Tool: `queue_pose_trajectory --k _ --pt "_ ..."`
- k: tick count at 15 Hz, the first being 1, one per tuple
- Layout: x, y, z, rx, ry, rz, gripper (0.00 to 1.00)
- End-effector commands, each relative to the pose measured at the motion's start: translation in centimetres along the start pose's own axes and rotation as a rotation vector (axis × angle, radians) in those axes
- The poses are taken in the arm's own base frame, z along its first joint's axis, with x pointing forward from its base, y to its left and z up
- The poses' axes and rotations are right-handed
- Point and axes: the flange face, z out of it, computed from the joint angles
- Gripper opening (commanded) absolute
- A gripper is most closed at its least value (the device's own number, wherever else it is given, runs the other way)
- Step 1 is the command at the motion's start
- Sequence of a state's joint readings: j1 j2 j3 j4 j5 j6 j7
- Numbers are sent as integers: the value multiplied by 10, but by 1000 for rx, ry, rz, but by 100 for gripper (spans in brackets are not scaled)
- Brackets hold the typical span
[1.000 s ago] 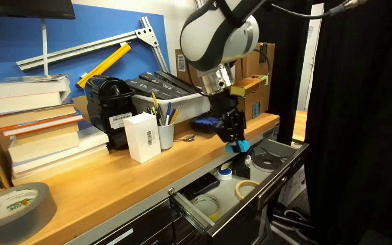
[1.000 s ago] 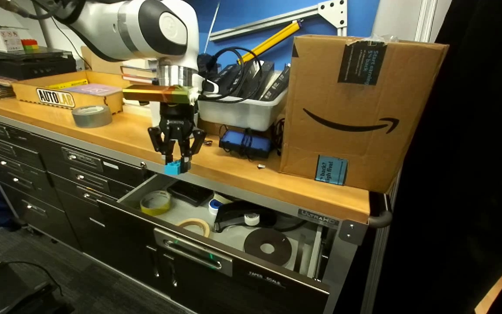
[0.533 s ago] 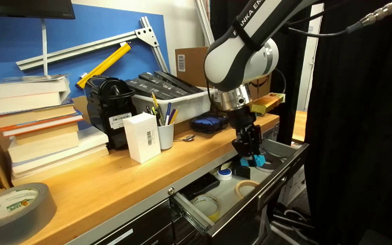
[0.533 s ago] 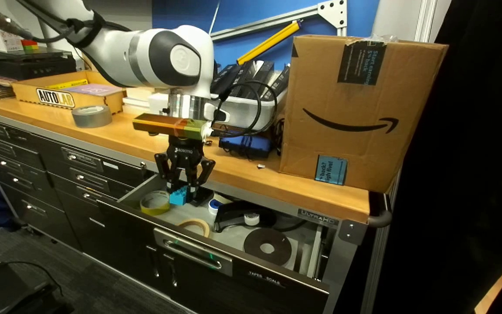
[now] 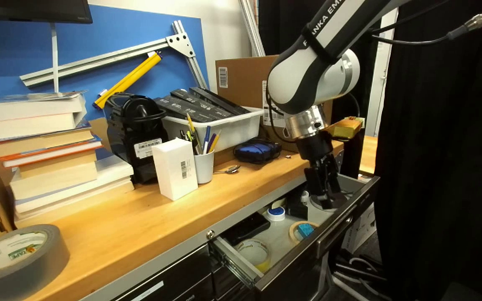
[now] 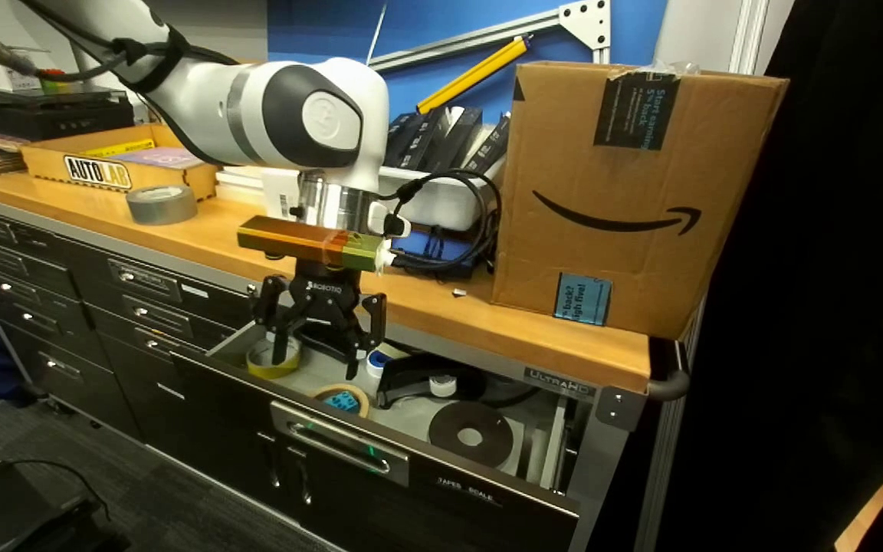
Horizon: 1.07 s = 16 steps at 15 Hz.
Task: Put the blue object inside the drawer.
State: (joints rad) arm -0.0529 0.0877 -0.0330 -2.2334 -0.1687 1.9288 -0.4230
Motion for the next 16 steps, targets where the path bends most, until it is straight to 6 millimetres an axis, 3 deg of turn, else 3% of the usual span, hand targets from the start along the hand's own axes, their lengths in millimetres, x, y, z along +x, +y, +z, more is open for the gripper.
queue_pose_trajectory --k 1,6,9,11,16 --pt "-28 18 17 27 -95 -53 100" --pt "-35 30 79 95 -130 108 100" --pt "-26 37 98 101 -22 257 100" --pt "-16 39 101 95 69 324 100" --pt "-1 40 80 44 265 443 100"
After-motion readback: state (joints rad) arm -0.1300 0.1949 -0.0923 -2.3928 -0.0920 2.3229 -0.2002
